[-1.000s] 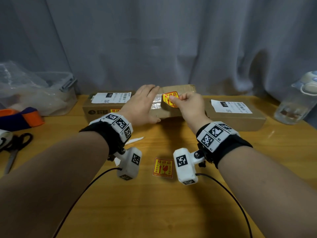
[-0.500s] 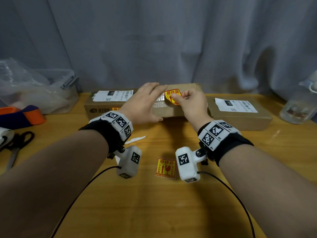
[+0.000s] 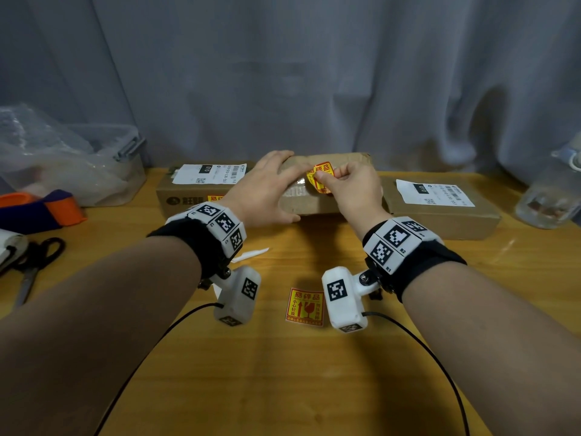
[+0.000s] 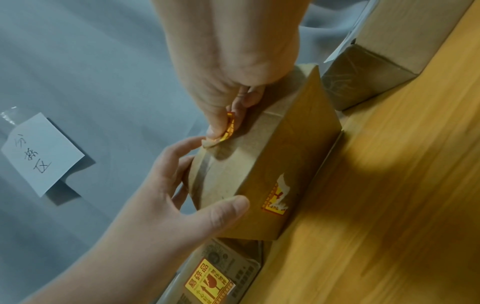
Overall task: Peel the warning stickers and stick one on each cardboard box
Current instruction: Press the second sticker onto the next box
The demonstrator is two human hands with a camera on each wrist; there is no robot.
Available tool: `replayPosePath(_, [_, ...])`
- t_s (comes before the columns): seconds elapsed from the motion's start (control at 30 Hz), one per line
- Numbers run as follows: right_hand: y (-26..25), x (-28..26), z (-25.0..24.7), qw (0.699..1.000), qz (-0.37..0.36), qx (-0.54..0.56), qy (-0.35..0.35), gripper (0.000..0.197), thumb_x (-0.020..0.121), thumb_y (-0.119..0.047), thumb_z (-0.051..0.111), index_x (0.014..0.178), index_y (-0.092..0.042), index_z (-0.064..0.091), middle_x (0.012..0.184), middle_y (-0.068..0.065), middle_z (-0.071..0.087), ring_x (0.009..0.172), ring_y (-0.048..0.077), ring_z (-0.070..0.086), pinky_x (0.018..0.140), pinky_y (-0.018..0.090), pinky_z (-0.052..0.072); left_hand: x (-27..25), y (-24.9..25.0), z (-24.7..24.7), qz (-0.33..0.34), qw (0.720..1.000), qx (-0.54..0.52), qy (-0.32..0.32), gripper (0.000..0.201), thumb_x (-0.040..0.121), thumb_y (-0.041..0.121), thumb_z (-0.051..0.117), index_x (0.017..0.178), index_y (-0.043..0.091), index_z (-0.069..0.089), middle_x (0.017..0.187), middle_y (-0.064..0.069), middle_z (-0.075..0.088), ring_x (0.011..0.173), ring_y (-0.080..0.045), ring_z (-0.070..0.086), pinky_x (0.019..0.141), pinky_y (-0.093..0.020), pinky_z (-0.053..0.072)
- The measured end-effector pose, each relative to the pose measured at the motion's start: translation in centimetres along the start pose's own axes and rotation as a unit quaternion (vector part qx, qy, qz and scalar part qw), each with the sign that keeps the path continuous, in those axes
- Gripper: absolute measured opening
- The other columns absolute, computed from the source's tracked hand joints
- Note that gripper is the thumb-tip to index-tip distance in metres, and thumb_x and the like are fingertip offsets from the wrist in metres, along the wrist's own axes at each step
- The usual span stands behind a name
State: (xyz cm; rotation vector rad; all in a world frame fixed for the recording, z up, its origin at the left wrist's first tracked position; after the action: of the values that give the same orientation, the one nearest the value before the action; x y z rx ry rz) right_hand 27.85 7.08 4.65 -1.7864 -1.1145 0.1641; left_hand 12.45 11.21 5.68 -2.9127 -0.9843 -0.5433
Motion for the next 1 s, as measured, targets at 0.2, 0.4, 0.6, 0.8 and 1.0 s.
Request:
replayPosePath(0.2, [-0.15,0.03,-0.14,1.000,0.002,0.002,-0.003,0.037,0.077,-0.046,0.070,0.057,-0.025,0.048,0.065,-0.009,0.058,0.077,0.019,0.062,0.089,0.051,0.048,0.09,-0.04,0.03,0.000,1.000,0.000,-0.002,0.094,0.067,0.047,0.076,0.144,0.030,0.024,0.150,-0.010,0.023,0.141,-0.028,0.018,0.113,-0.040,0.022])
replayPosePath(0.4, [-0.35,-0.30,-0.20,1.000,0.001,-0.018,-0.004,0.036,0.078,-0.048,0.068,0.060,-0.026,0.046,0.068,-0.009,0.058,0.076,0.018,0.060,0.091,0.048,0.046,0.05,-0.06,0.03,-0.001,1.000,0.014,-0.012,0.090,0.069,0.047,0.074,0.144,0.031,0.027,0.152,-0.010,0.020,0.141,-0.028,0.015,0.113,-0.039,0.020])
replayPosePath(0.6, [-0.64,-0.38,-0.39,0.999,0.001,-0.041,-0.004,0.038,0.079,-0.049,0.067,0.060,-0.026,0.043,0.067,-0.010,0.054,0.077,0.018,0.057,0.091,0.045,0.044,-0.07,0.05,0.06,-0.003,1.000,0.014,-0.011,0.089,0.070,0.047,0.074,0.144,0.030,0.026,0.152,-0.009,0.020,0.142,-0.028,0.015,0.113,-0.040,0.022])
replayPosePath(0.8, [-0.70,-0.31,-0.36,0.999,0.001,-0.047,-0.003,0.039,0.079,-0.048,0.067,0.059,-0.026,0.042,0.067,-0.010,0.053,0.076,0.018,0.057,0.090,0.046,0.045,-0.10,0.02,-0.03,-0.002,1.000,0.015,-0.009,0.089,0.070,0.047,0.074,0.144,0.030,0.027,0.152,-0.009,0.019,0.142,-0.026,0.014,0.113,-0.039,0.022])
replayPosePath(1.0, [-0.81,-0.34,-0.27,0.997,-0.001,-0.075,0.002,0.035,0.080,-0.051,0.065,0.064,-0.025,0.047,0.077,-0.005,0.060,0.080,0.019,0.058,0.088,0.039,0.042,-0.14,-0.06,0.03,-0.002,1.000,0.018,-0.008,0.087,0.071,0.048,0.073,0.143,0.031,0.029,0.153,-0.008,0.018,0.142,-0.026,0.013,0.113,-0.039,0.022])
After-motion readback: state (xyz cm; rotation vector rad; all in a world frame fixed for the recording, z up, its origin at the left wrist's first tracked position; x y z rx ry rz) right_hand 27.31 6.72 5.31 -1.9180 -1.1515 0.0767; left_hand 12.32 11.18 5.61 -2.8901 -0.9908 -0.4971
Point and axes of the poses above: each hand's wrist, its own x-axis towards the middle knuckle, its own z-axis out of the palm, y = z × x, the point moved 7 cm from there along x, towards the middle knuckle
